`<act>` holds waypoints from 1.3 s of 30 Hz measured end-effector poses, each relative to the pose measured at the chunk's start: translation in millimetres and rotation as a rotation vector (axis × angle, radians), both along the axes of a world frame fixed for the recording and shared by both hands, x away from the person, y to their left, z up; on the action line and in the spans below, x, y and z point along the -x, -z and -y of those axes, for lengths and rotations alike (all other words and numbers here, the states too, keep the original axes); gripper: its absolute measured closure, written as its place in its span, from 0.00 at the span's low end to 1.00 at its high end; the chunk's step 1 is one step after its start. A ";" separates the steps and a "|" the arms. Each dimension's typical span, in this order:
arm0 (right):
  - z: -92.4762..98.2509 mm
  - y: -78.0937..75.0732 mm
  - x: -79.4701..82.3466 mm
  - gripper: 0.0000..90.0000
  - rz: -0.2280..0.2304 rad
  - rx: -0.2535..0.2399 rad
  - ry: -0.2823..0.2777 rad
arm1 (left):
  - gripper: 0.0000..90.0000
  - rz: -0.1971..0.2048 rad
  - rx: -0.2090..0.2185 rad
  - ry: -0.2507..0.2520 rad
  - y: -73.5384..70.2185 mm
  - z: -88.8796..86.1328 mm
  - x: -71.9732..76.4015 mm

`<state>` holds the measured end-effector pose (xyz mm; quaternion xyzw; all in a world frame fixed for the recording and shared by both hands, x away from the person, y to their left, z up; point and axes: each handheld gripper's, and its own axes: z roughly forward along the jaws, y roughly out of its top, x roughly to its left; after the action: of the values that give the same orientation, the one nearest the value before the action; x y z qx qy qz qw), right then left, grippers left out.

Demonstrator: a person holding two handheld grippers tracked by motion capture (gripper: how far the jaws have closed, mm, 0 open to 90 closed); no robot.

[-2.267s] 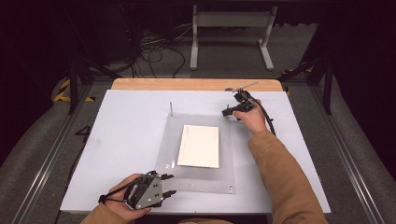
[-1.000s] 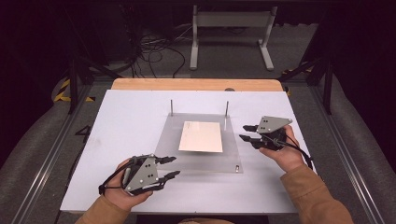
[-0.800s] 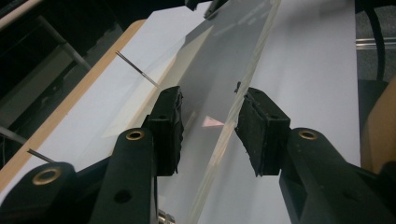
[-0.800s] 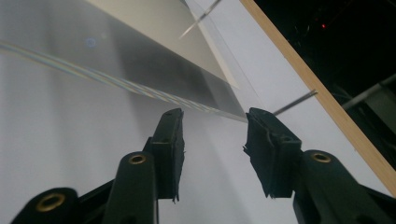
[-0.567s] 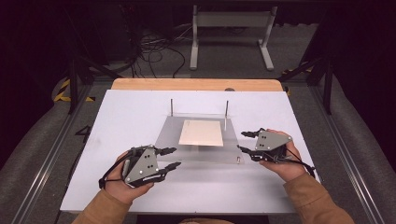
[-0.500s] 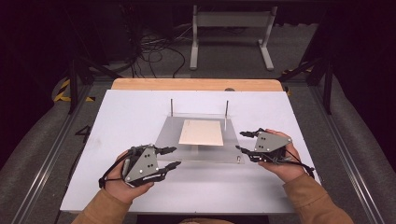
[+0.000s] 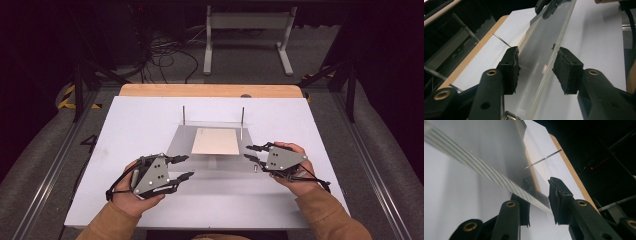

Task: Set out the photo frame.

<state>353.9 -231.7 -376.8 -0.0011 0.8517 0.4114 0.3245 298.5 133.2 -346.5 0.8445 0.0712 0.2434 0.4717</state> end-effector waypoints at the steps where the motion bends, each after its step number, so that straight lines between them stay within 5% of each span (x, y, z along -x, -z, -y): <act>1: 0.1 0.1 0.1 0.79 0.006 0.001 0.004 | 0.55 0.004 0.003 -0.006 0.1 -0.8 0.4; 6: 1.0 -0.7 -1.0 0.80 -0.002 -0.013 0.011 | 0.34 0.000 0.030 -0.048 4.1 -12.4 4.9; 14: 2.6 -3.8 -4.6 0.80 -0.017 -0.051 0.018 | 0.20 -0.011 0.106 -0.139 15.8 -44.9 6.5; 24: 3.5 -5.2 -6.3 0.81 -0.028 -0.071 0.022 | 0.26 -0.040 0.179 -0.214 34.9 -53.5 -19.8; 30: 4.1 -5.6 -7.2 0.81 -0.033 -0.081 0.024 | 0.39 -0.027 0.211 -0.210 40.9 -43.5 -42.9; 39: 4.5 -6.1 -7.8 0.81 -0.037 -0.091 0.026 | 0.44 -0.024 0.231 -0.172 51.4 -30.5 -61.0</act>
<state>361.7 -236.3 -370.8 0.0325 0.8380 0.4453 0.3137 359.4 163.6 -397.9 0.7783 0.1766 0.2632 0.5421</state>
